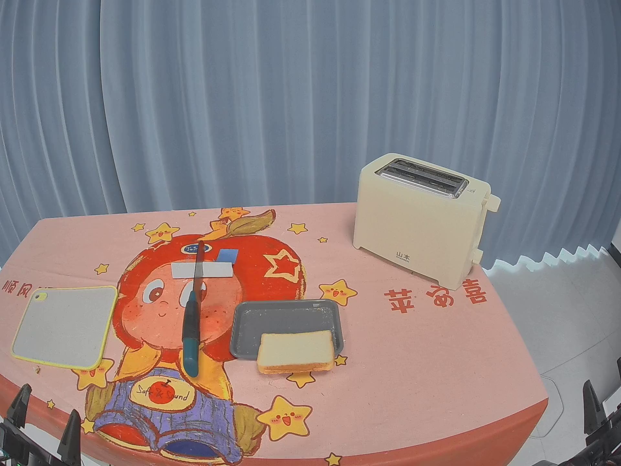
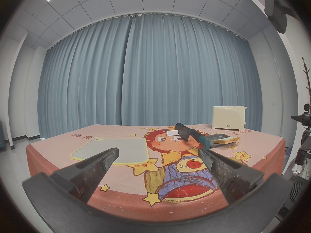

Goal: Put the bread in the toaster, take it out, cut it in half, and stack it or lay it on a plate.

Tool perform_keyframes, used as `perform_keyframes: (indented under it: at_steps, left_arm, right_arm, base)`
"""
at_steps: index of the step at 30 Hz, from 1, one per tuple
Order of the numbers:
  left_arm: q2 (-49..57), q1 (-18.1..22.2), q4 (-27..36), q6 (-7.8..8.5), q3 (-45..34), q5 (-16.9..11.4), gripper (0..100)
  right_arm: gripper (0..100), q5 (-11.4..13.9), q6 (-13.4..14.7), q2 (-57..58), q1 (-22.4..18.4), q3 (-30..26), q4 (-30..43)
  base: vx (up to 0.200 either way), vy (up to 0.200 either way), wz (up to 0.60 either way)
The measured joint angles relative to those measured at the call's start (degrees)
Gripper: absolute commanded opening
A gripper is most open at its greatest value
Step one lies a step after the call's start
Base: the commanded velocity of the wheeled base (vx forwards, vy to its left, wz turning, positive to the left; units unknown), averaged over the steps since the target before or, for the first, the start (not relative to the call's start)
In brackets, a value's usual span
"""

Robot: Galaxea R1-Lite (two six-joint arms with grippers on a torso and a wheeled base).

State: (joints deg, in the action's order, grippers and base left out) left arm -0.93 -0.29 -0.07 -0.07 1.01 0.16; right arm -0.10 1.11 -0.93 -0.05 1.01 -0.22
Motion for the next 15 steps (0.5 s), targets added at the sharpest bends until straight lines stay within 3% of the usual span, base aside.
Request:
perform_keyframes:
  at_steps: [15]
  left_arm:
    - [0.0,0.0,0.0,0.0,0.0,0.0,100]
  right_arm:
    - [100,-0.8,0.2,0.0,0.0,0.0,0.0]
  base:
    - [0.0,0.0,0.0]
